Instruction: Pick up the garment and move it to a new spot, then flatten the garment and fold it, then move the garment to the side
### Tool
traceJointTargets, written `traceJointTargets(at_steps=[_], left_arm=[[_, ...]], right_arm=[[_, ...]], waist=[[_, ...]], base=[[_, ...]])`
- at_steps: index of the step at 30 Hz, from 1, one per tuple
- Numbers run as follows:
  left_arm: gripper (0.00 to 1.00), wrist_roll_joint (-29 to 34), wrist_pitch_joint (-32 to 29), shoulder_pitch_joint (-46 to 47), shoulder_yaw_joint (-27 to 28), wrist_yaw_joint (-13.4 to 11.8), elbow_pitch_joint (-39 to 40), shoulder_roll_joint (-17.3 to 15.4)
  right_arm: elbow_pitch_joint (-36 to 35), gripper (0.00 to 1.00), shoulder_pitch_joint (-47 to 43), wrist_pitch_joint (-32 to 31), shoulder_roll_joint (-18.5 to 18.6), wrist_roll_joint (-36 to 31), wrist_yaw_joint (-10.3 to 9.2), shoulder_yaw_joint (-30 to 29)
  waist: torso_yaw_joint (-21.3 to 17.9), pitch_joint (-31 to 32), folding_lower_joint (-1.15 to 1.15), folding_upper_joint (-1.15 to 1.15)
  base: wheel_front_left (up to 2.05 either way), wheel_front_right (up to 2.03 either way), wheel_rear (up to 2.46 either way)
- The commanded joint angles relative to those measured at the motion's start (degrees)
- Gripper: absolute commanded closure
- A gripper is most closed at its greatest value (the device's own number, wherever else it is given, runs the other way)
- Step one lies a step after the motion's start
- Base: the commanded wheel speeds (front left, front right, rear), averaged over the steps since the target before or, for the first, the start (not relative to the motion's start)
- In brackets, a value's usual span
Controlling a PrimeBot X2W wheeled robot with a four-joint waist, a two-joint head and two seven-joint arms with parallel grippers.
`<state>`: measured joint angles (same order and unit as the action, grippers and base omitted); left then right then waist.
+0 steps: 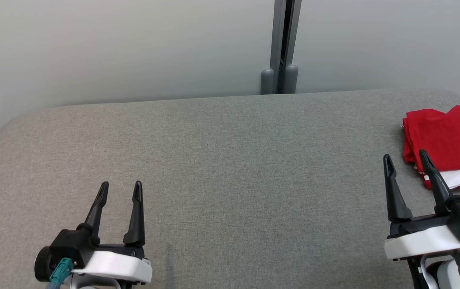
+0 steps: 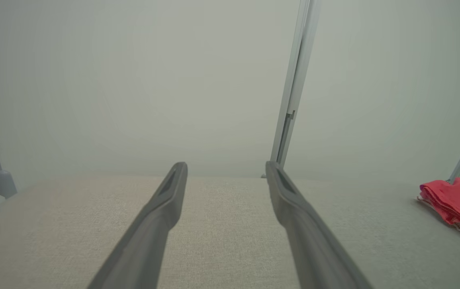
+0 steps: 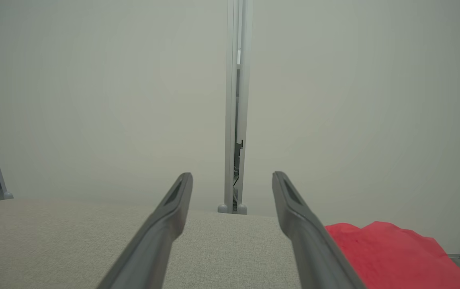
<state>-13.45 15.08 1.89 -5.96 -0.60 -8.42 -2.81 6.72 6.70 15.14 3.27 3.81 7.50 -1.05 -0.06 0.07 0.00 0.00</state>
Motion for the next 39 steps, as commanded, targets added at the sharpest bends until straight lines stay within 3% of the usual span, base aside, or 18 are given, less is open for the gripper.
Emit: traceJointTargets(at_steps=[1,24,39], left_arm=[[0.0,-0.5,0.0,-0.2,0.5,-0.5,-0.2,-0.3],[0.0,-1.4,0.0,-0.6,1.6,0.1,-2.1,-0.3],[0.0,-4.5,0.0,-1.2,1.9,2.0,-3.4,-0.3]], right_arm=[[-0.2,0.0,-0.4,0.0,0.0,0.2,-0.02,-0.2],[3.2,0.0,-0.5,0.0,-0.3,1.6,-0.02,1.1],[4.8,0.0,-0.1,0.0,-0.3,1.2,-0.02,1.5]], waist=[[0.1,0.0,0.0,0.0],[-0.2,0.3,0.0,0.0],[-0.6,0.9,0.0,0.0]], base=[[0.0,0.0,0.0],[0.0,0.0,0.0],[0.0,0.0,0.0]])
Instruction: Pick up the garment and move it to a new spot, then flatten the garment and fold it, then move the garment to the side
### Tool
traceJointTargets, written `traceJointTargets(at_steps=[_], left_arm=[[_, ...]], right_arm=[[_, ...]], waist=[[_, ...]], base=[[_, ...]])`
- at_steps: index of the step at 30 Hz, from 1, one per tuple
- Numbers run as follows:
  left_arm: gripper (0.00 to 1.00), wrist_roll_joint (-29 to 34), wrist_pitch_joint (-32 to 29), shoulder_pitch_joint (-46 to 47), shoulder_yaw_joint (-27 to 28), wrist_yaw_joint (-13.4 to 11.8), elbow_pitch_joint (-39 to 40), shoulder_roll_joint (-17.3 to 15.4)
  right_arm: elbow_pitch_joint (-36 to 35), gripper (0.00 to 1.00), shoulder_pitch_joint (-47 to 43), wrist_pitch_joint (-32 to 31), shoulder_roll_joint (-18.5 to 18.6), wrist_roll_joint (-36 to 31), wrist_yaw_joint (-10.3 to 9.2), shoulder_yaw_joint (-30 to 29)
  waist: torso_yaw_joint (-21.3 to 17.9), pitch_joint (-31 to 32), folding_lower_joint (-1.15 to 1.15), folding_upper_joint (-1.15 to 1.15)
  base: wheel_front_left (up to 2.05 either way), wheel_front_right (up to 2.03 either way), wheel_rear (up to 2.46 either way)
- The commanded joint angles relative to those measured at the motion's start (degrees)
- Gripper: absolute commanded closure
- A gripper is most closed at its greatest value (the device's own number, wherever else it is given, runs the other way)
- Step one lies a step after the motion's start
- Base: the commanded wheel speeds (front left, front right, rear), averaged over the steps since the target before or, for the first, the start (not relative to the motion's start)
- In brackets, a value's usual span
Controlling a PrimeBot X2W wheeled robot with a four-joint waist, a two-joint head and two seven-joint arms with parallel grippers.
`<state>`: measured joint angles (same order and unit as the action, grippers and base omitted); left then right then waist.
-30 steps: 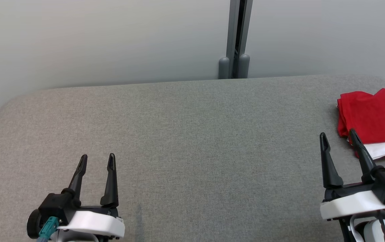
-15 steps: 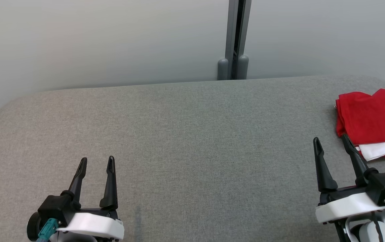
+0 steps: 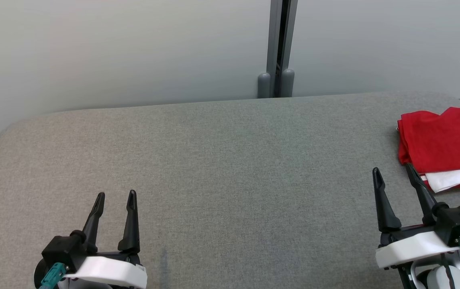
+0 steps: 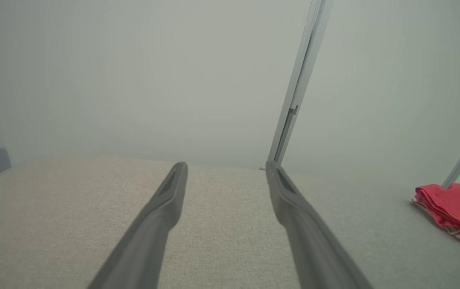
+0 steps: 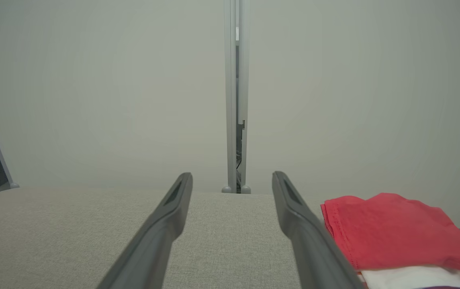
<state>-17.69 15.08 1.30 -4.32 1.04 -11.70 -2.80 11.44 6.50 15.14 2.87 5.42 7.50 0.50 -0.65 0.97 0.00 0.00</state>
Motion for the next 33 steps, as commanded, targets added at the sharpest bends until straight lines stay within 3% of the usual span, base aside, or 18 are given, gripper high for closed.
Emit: traceJointTargets(at_steps=[1,33], left_arm=[[0.0,-0.5,0.0,-0.7,0.3,0.6,-0.2,-0.3],[0.0,-2.2,0.0,0.0,0.8,1.1,-2.1,-0.3]], right_arm=[[0.1,0.0,0.1,0.0,0.1,-0.4,-0.02,0.0],[0.2,0.0,-0.1,0.0,0.1,0.7,-0.02,-0.1]], waist=[[-0.1,0.1,0.0,0.0],[0.7,-0.2,0.0,0.0]], base=[[0.0,0.0,0.0],[0.0,0.0,0.0]])
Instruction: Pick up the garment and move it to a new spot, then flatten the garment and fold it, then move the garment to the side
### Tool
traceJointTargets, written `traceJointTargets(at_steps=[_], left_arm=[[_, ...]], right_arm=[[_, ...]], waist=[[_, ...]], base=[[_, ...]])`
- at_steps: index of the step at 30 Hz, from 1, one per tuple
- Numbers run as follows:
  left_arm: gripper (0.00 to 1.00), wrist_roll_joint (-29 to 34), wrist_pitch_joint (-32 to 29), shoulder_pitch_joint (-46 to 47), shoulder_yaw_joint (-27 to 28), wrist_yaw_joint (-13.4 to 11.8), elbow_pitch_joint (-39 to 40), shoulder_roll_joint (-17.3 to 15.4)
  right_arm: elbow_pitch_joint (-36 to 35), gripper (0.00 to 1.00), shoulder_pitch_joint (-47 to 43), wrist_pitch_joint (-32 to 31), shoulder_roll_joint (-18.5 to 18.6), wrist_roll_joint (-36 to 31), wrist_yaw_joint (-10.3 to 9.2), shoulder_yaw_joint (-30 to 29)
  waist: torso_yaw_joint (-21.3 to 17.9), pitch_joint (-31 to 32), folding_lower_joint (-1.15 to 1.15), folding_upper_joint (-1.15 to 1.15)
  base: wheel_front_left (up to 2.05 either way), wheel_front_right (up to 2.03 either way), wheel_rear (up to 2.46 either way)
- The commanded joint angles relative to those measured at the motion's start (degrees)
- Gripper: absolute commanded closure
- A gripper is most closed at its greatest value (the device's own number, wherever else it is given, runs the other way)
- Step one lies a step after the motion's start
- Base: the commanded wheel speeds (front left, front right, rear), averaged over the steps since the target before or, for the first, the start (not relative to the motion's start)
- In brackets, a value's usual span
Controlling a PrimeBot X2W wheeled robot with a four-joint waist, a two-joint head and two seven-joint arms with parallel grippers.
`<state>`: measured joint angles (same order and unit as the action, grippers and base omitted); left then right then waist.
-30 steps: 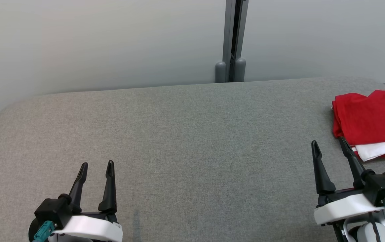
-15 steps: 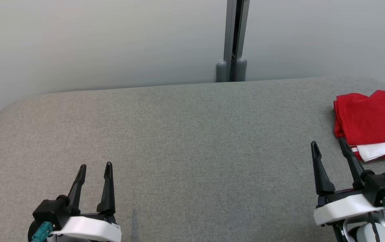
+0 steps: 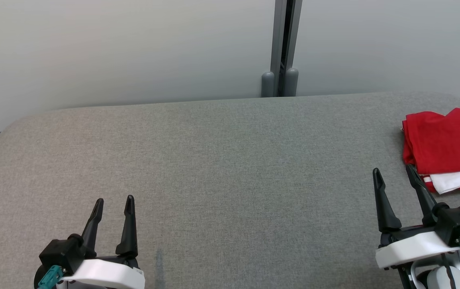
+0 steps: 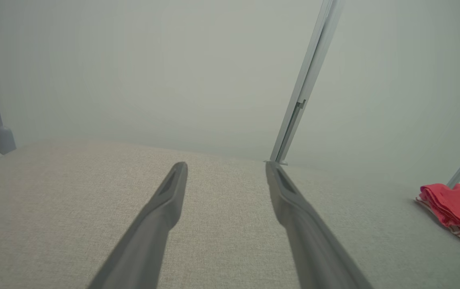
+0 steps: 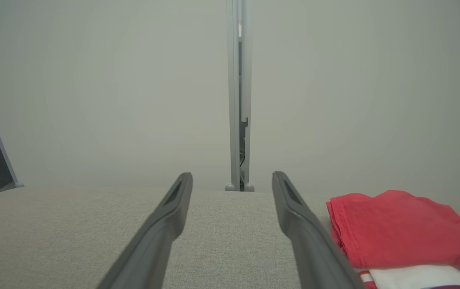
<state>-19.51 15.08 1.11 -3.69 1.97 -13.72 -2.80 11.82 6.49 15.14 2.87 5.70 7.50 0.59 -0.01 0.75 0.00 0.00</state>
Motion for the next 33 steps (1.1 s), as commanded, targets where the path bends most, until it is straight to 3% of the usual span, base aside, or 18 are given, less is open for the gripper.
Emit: traceJointTargets(at_steps=[1,7,8,12,33], left_arm=[[0.0,-0.3,0.0,0.2,0.1,0.2,-0.1,-0.3],[0.0,-0.9,0.0,0.1,0.2,0.0,-0.3,-0.3],[1.0,-0.7,0.0,-0.1,0.0,0.0,-0.4,0.0],[1.0,-1.2,-0.2,-1.4,0.0,0.0,-2.4,0.4],[1.0,-20.5,-5.5,2.8,1.6,1.5,-4.0,0.3]], right_arm=[[-0.2,0.0,-0.2,0.0,0.1,0.4,-0.02,-0.2],[-0.1,0.0,-0.4,0.0,0.1,0.5,-0.02,-0.2],[0.1,1.0,-0.1,0.0,0.0,0.4,0.0,0.0],[2.1,1.0,-1.4,-0.2,-0.6,0.9,0.0,-0.1],[3.0,1.0,0.1,-6.5,-0.4,23.6,0.0,-3.4]], waist=[[0.1,0.0,0.0,0.0],[0.6,-0.2,0.0,0.0],[0.6,-0.2,0.0,0.0],[0.6,-0.2,0.0,0.0],[0.5,-0.3,0.0,0.0]], base=[[0.0,0.0,0.0],[0.0,0.0,0.0],[0.0,0.0,0.0],[0.0,0.0,0.0],[0.0,0.0,0.0]])
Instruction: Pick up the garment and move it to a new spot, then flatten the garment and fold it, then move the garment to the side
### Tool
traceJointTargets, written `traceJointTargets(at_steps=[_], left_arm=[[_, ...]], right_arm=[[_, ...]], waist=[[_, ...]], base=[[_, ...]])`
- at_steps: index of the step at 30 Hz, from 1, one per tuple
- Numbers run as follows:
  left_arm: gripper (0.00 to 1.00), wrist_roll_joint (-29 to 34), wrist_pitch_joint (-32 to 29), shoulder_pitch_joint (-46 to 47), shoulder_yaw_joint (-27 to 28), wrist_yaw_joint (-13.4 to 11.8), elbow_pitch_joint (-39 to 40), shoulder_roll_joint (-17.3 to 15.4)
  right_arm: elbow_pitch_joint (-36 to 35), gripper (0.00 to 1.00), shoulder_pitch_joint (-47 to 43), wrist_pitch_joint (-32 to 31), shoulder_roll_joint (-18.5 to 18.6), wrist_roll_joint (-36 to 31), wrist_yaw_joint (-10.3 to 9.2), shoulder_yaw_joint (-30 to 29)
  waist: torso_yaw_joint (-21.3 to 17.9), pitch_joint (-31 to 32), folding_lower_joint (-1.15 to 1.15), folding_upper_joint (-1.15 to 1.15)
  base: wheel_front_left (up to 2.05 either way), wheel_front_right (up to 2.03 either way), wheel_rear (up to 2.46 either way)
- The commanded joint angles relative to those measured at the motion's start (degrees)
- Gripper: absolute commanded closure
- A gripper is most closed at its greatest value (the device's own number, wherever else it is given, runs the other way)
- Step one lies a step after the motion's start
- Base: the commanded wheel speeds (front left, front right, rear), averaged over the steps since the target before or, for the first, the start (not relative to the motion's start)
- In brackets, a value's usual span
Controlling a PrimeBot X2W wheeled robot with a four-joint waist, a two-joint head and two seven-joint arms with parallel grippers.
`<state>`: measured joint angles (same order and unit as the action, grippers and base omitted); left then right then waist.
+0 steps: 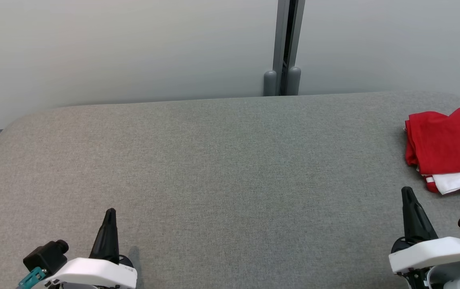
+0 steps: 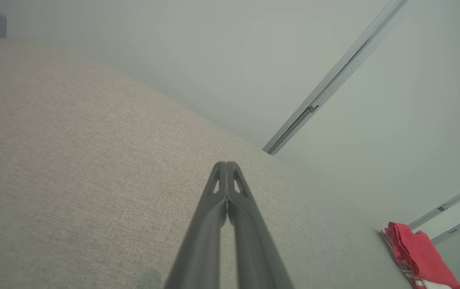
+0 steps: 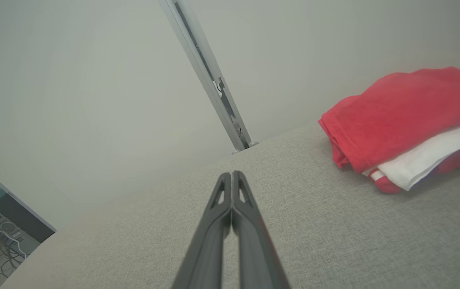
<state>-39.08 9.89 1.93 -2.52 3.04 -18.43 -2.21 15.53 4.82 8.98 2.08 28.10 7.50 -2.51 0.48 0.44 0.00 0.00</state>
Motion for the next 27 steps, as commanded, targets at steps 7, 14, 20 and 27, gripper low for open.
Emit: traceJointTargets(at_steps=[7,14,20,27], left_arm=[[1.0,-6.4,-1.8,3.2,0.9,0.9,0.2,-0.4],[1.0,-11.5,-3.2,4.3,1.3,1.3,-0.2,-0.4],[1.0,-15.5,-4.3,5.2,1.6,1.6,-0.6,-0.5],[1.0,-20.0,-5.5,6.1,2.0,2.0,-0.9,-0.5]], right_arm=[[-0.4,1.0,2.1,-2.1,0.5,7.6,0.0,-1.3],[-0.2,1.0,2.5,-3.7,0.6,13.6,0.0,-2.2],[0.0,1.0,2.8,-5.0,0.6,18.3,0.0,-2.9],[0.3,1.0,3.2,-6.5,0.7,23.5,0.0,-3.7]], waist=[[0.0,0.0,0.0,0.0],[-0.1,-0.1,0.0,0.0],[-0.1,-0.1,0.0,0.0],[-0.1,-0.2,0.0,0.0]], base=[[0.0,0.0,0.0],[0.0,0.0,0.0],[0.0,0.0,0.0],[0.0,0.0,0.0]])
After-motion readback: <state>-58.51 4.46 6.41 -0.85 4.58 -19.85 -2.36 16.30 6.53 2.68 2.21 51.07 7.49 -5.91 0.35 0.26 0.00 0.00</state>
